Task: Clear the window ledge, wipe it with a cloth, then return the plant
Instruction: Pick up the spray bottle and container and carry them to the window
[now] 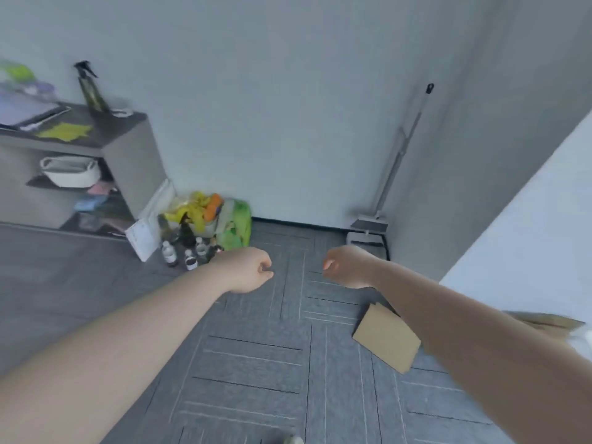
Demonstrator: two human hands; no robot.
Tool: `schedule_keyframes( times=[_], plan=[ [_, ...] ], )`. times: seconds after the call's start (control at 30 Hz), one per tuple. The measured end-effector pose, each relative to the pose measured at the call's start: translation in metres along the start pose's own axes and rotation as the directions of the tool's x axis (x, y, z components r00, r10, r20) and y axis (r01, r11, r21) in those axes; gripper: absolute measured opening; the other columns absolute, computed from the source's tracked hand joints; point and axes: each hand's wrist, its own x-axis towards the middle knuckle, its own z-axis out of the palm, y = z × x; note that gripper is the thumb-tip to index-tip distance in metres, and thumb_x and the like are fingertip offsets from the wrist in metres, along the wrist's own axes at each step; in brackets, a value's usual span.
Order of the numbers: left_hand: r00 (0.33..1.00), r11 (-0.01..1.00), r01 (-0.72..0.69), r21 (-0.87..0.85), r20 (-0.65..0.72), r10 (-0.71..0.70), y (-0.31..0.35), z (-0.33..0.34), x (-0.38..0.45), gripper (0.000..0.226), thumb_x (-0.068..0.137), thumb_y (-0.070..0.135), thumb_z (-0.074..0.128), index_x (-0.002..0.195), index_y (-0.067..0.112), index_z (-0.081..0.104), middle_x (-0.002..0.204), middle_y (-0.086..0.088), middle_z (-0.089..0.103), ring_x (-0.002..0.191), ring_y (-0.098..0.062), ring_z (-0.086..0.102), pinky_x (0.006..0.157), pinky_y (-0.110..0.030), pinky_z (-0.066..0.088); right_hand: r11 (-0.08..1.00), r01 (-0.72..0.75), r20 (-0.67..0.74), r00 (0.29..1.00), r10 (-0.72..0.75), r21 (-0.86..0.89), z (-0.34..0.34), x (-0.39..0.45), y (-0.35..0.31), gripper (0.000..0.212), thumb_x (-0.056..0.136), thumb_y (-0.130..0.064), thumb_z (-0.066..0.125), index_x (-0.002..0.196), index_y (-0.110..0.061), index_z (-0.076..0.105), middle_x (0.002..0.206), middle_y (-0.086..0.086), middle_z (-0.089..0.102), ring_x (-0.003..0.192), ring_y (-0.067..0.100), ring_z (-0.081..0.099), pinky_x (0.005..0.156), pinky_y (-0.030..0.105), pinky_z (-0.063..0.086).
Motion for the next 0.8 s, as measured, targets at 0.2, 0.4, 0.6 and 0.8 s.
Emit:
schedule_keyframes(
  times=[0.2, 0.4, 0.6, 0.8],
  plan=[
    [0.979, 0.979, 0.203, 0.003, -0.023, -0.203, -0.136, -0.023, 0.029, 0.033, 0.097, 0.043, 0.043, 0.119, 0.024, 0.060, 0.125, 0.002, 0.062, 0.111, -0.022, 0.057, 0.087, -0.033, 0.047, 0.976, 0.214, 0.059, 0.976, -0.212, -0.040, -0.005, 0.162, -0.105, 0.031, 0.096, -0.025, 0.046, 0.123, -0.020, 0.061, 0.130, 0.002, 0.060, 0.120, 0.023, 0.054, 0.099, 0.036, 0.046],
    [0.916, 0.916, 0.398, -0.046, -0.041, -0.400, -0.266, -0.071, 0.051, 0.036, 0.099, 0.039, 0.042, 0.122, 0.017, 0.058, 0.124, -0.002, 0.061, 0.111, -0.024, 0.056, 0.089, -0.034, 0.046, 0.926, 0.368, 0.141, 0.924, -0.355, -0.086, -0.025, 0.289, -0.233, 0.034, 0.098, -0.024, 0.043, 0.123, -0.008, 0.061, 0.127, 0.011, 0.058, 0.115, 0.030, 0.055, 0.096, 0.039, 0.048],
    [0.852, 0.852, 0.505, -0.140, -0.075, -0.517, -0.379, -0.107, 0.060, 0.038, 0.099, 0.041, 0.040, 0.130, 0.022, 0.053, 0.134, 0.002, 0.056, 0.120, -0.021, 0.052, 0.096, -0.037, 0.044, 0.875, 0.471, 0.185, 0.875, -0.448, -0.114, -0.049, 0.375, -0.346, 0.031, 0.096, -0.026, 0.047, 0.123, -0.016, 0.060, 0.121, 0.007, 0.061, 0.106, 0.026, 0.059, 0.091, 0.039, 0.052],
    [0.841, 0.850, 0.502, -0.160, -0.137, -0.523, -0.507, -0.144, 0.085, 0.037, 0.099, 0.037, 0.042, 0.123, 0.014, 0.058, 0.126, -0.004, 0.060, 0.113, -0.024, 0.056, 0.094, -0.038, 0.046, 0.825, 0.505, 0.202, 0.862, -0.465, -0.256, -0.074, 0.454, -0.448, 0.035, 0.101, -0.025, 0.041, 0.129, -0.015, 0.058, 0.133, 0.004, 0.056, 0.125, 0.027, 0.050, 0.101, 0.039, 0.037]
  ],
)
